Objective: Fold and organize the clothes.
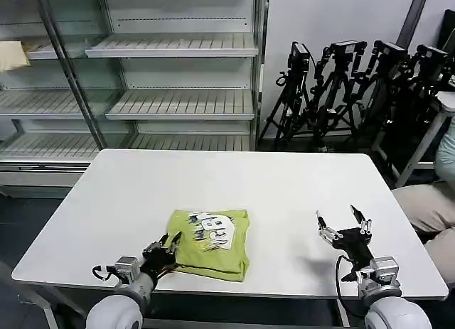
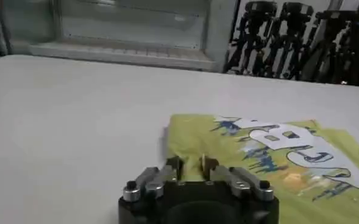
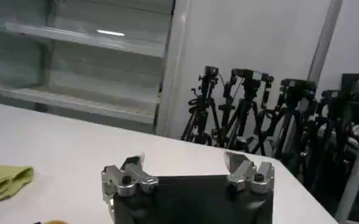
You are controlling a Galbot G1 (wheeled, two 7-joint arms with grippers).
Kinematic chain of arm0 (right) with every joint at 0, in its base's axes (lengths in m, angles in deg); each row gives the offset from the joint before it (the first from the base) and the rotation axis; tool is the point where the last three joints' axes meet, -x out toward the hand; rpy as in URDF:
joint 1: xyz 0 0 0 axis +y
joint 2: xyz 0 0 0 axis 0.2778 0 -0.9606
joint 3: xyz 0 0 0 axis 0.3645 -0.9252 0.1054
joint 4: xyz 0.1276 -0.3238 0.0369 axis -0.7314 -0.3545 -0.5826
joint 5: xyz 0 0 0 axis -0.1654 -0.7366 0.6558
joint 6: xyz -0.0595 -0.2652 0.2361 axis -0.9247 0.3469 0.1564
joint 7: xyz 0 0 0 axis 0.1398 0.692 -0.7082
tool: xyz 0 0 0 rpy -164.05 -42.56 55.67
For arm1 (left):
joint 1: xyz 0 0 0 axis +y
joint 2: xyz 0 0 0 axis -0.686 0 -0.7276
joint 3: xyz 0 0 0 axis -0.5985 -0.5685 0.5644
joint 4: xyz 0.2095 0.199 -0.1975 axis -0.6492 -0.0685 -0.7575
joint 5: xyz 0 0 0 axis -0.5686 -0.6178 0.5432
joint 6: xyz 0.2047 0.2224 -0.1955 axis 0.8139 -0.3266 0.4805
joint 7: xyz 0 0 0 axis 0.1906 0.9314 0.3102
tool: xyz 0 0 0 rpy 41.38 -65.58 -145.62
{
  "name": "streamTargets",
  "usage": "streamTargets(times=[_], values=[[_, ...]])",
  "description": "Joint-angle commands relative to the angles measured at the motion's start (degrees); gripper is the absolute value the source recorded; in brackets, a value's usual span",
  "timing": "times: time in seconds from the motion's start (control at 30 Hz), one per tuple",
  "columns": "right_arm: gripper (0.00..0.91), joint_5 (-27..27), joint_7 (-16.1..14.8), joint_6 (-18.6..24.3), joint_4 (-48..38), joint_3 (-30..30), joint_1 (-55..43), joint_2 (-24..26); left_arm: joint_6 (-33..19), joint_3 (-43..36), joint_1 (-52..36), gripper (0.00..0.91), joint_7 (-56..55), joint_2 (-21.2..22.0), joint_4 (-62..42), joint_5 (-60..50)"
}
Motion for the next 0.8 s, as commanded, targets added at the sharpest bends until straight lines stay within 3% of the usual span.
streamTargets(times=[0.03,0.13,0.23,0.37,0.43,0.53,0.63,0.7,0.8], values=[[0.907,-0.1,0.0,0.0,-0.2,-0.1,0.2,-0.1,0.0,0.2,-0.1,0.010,0.9,-0.1,-1.2,-1.0],[0.907,-0.1,-0.2,-0.3,0.4,0.0,0.2,0.2,-1.4,2.1,0.2,0.010,3.6,-1.2,-1.4,-3.4],[0.907,0.0,-0.2,-0.3,0.7,0.2,0.4,0.4,-3.9,8.7,0.5,0.010,7.6,-5.4,-0.8,-7.2],[0.907,0.0,-0.3,-0.3,1.4,0.1,0.6,0.3,-4.8,24.0,1.7,0.010,13.4,-15.5,0.0,-7.4],[0.907,0.0,-0.4,-0.3,1.5,-0.1,0.5,0.2,-5.3,33.8,4.1,0.010,18.3,-22.6,-1.3,-7.4],[0.907,0.0,-0.4,-0.2,1.3,-0.3,0.2,0.1,-5.3,43.9,6.3,0.010,22.5,-29.0,-2.5,-7.5],[0.907,0.2,-0.5,-0.1,1.3,-0.4,0.3,0.2,-5.0,48.4,7.4,0.010,24.0,-33.6,-1.7,-7.6],[0.907,0.2,-0.6,0.0,1.3,-0.2,0.4,-0.1,-4.3,47.8,7.5,0.010,24.0,-33.7,0.2,-8.2],[0.907,0.4,-0.6,0.1,1.2,0.1,1.0,-0.6,-3.3,41.4,7.3,0.010,22.0,-27.4,12.1,-9.9]])
